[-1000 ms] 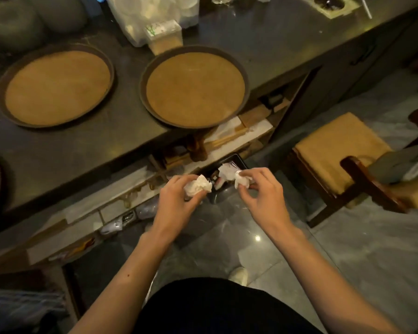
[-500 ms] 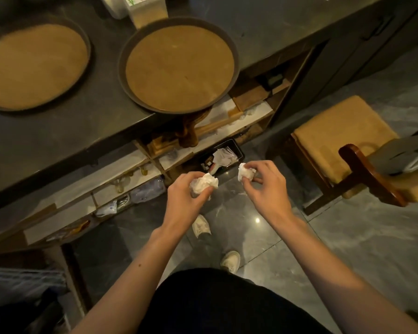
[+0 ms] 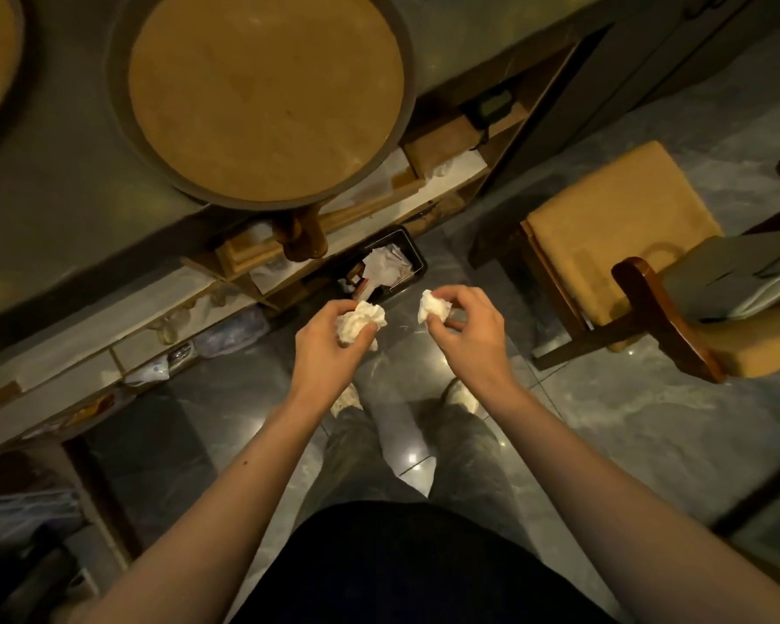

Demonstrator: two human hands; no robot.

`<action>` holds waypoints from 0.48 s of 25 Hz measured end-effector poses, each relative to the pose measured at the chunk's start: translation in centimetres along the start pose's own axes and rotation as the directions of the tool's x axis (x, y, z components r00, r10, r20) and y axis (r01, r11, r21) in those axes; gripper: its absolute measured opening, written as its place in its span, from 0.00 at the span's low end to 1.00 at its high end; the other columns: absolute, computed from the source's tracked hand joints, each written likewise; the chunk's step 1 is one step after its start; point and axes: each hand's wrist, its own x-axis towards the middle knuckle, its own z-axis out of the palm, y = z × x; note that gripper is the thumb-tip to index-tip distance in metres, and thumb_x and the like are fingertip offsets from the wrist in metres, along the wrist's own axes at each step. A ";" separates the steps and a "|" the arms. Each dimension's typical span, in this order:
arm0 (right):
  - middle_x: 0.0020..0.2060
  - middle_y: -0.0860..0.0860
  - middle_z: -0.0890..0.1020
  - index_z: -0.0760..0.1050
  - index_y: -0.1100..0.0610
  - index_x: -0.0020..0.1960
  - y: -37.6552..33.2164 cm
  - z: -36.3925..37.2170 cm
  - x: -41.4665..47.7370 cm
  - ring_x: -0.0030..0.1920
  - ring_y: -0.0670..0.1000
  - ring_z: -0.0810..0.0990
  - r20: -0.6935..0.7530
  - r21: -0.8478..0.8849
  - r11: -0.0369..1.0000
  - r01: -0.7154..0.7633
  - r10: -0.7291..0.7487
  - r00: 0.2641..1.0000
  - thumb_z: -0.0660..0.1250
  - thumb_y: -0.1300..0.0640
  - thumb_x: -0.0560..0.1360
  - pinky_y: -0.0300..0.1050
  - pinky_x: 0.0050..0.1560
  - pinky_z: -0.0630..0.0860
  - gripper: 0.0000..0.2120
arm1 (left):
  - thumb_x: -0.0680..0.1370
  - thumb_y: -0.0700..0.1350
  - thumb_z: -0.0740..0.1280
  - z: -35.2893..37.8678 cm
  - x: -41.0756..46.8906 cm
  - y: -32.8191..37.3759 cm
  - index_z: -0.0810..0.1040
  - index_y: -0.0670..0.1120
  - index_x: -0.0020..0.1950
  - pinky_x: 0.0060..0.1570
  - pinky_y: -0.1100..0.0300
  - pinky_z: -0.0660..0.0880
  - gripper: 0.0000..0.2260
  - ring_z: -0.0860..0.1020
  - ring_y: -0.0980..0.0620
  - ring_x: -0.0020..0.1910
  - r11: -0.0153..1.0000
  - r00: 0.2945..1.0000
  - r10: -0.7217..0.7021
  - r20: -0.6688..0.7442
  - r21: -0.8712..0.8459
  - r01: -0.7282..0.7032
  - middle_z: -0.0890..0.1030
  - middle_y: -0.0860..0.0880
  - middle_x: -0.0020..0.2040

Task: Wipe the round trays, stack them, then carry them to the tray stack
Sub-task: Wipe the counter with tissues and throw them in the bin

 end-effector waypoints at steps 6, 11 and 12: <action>0.52 0.52 0.77 0.79 0.54 0.56 8.2 0.4 8.2 0.47 0.42 0.78 0.242 -0.058 0.998 -0.016 0.029 0.970 0.71 0.60 0.72 0.33 0.47 0.78 0.13 | 0.73 0.54 0.71 7.5 5.2 -2.9 0.78 0.49 0.56 0.41 0.71 0.70 0.15 0.78 0.58 0.47 0.969 0.966 -0.245 -0.083 -0.001 0.246 0.80 0.54 0.49; 0.53 0.56 0.78 0.79 0.56 0.57 15.2 3.2 15.0 0.51 0.52 0.79 0.363 -0.173 0.985 0.026 0.040 0.931 0.72 0.58 0.72 0.37 0.49 0.71 0.14 | 0.72 0.55 0.72 15.4 11.1 -8.5 0.78 0.45 0.57 0.50 0.57 0.75 0.19 0.78 0.49 0.52 0.870 0.862 -0.493 -0.118 -0.087 0.486 0.81 0.46 0.54; 0.53 0.57 0.79 0.79 0.56 0.57 16.4 4.2 16.1 0.51 0.52 0.78 0.372 -0.176 0.984 0.027 0.041 0.927 0.72 0.59 0.72 0.35 0.48 0.69 0.14 | 0.72 0.54 0.72 16.5 12.4 -9.7 0.78 0.43 0.59 0.53 0.54 0.76 0.21 0.79 0.47 0.54 0.846 0.837 -0.533 -0.128 -0.120 0.520 0.81 0.44 0.55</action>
